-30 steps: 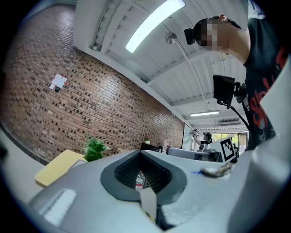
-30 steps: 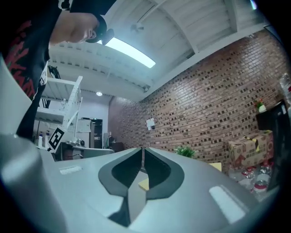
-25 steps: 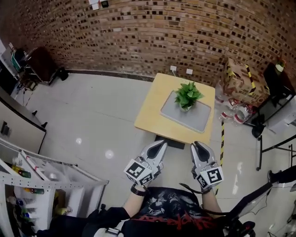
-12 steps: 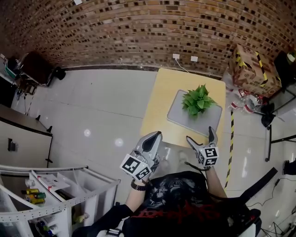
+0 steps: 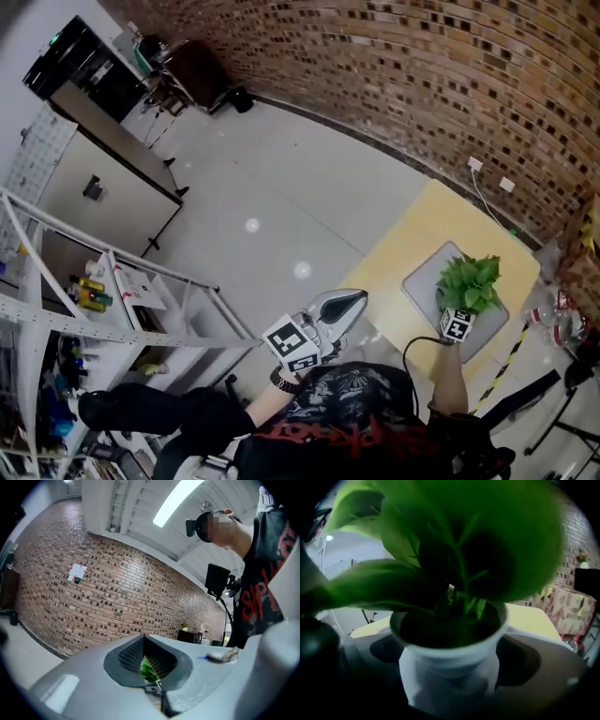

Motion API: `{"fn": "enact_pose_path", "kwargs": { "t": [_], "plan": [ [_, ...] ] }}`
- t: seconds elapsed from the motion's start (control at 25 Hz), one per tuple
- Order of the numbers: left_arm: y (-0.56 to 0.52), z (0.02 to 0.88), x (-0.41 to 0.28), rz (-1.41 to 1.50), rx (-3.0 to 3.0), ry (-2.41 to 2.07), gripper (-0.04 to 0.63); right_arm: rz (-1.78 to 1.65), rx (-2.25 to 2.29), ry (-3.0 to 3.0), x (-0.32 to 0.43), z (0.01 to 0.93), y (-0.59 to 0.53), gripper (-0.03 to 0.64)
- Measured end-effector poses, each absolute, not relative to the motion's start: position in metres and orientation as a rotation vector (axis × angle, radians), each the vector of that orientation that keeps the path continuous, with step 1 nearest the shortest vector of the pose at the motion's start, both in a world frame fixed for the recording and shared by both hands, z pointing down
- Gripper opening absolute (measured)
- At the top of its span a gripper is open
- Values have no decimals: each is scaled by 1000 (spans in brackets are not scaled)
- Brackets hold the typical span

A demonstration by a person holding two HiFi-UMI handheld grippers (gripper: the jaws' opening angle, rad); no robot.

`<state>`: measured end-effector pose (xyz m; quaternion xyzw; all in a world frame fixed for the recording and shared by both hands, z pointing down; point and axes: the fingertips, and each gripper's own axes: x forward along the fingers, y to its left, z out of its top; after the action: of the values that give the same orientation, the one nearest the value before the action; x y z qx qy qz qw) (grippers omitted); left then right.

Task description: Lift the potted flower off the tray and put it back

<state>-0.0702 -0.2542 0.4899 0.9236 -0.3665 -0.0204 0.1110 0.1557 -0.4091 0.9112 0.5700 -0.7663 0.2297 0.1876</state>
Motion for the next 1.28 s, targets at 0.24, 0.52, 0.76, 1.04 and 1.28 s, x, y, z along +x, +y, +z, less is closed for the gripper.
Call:
{"fn": "enact_pose_path", "kwargs": {
  "t": [0.24, 0.52, 0.76, 1.04, 1.28],
  "plan": [
    [-255, 495, -90, -26, 2699, -1148, 5, 614, 1584, -2171, 138, 900, -433, 504],
    [-251, 498, -103, -99, 2712, -1101, 4, 531, 1684, -2243, 146, 816, -397, 500],
    [-246, 496, -84, -149, 2769, -914, 4, 472, 1726, -2250, 160, 677, -346, 502],
    [-253, 524, -66, -31, 2792, -875, 3, 370, 1622, -2296, 144, 562, -317, 503],
    [-258, 533, -56, -72, 2789, -784, 4, 319, 1649, -2312, 141, 517, -289, 503]
  ]
}}
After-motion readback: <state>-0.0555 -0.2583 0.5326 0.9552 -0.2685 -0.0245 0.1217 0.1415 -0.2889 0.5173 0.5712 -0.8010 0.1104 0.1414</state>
